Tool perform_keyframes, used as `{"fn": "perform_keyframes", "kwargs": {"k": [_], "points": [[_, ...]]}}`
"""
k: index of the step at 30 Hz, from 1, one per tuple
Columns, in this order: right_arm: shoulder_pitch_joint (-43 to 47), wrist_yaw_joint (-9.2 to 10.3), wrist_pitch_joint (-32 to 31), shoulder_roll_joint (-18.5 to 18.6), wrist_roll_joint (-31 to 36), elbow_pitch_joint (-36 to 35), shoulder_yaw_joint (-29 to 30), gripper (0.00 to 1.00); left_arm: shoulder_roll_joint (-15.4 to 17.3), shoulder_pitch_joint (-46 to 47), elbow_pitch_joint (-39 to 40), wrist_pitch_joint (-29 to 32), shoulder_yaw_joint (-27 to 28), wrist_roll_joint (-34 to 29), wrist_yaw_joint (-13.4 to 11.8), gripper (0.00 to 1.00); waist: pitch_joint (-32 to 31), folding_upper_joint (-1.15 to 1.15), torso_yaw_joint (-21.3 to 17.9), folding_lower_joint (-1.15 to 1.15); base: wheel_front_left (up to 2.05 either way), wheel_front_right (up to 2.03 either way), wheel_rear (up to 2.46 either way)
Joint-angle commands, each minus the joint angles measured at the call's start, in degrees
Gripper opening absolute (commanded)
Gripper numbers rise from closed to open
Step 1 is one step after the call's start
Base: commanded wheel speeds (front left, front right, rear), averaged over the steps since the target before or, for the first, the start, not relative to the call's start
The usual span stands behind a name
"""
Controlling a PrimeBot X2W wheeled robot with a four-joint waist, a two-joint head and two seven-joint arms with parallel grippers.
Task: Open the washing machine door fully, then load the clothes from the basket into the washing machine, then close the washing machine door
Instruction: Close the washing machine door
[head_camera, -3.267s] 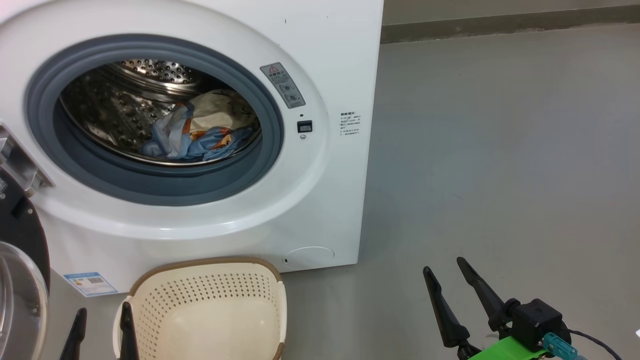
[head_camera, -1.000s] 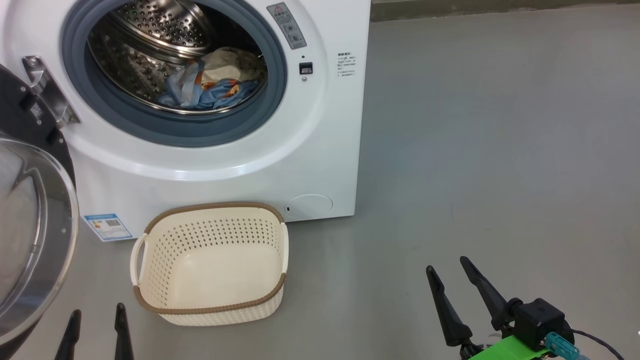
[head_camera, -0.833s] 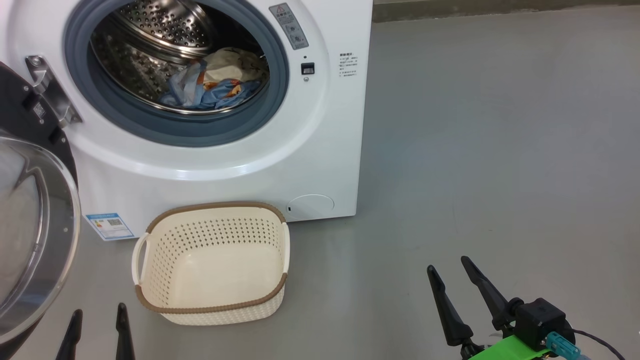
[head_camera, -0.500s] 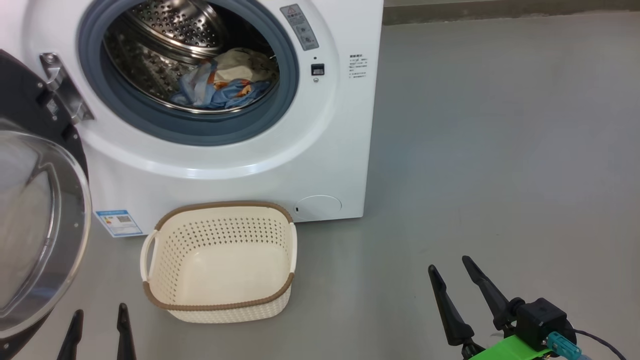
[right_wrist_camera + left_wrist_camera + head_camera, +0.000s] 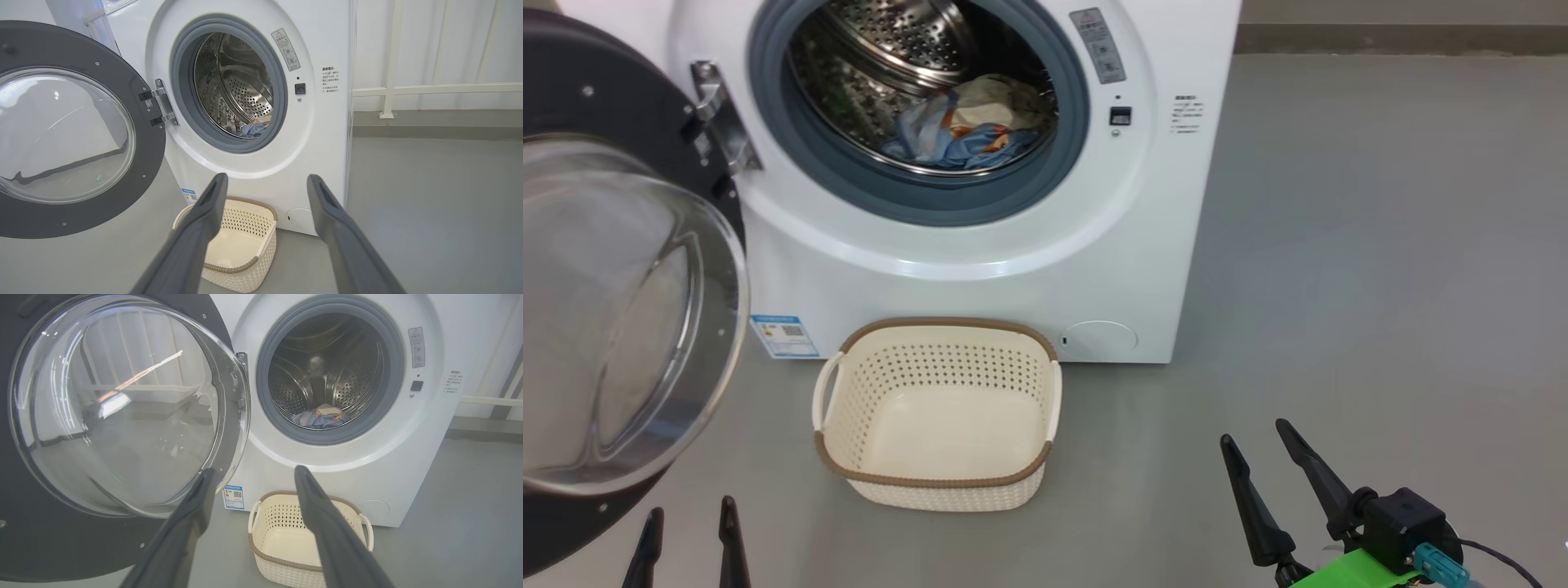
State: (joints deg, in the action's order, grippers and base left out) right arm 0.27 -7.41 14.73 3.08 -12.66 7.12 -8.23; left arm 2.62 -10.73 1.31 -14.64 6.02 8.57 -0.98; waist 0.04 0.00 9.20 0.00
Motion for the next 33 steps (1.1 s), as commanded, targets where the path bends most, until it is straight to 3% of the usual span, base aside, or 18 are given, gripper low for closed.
{"fn": "perform_keyframes", "kwargs": {"k": [1, 33], "points": [[0.0, -0.08, 0.3, -0.2, 0.8, -1.4, -1.2, 1.0, 0.3, 0.7, 1.7, -0.4, 1.6, 0.5, -0.5, 1.0, -0.1, 0.0, 1.8, 0.0, 0.0, 0.0, 0.0], [-0.9, -0.08, 0.3, -0.2, 1.5, -0.3, -1.8, 1.0, 0.3, 0.8, 0.9, -0.4, 1.0, 1.8, -1.8, 1.0, 0.4, 0.0, 17.9, 0.0, 0.0, 0.0, 0.0]]}}
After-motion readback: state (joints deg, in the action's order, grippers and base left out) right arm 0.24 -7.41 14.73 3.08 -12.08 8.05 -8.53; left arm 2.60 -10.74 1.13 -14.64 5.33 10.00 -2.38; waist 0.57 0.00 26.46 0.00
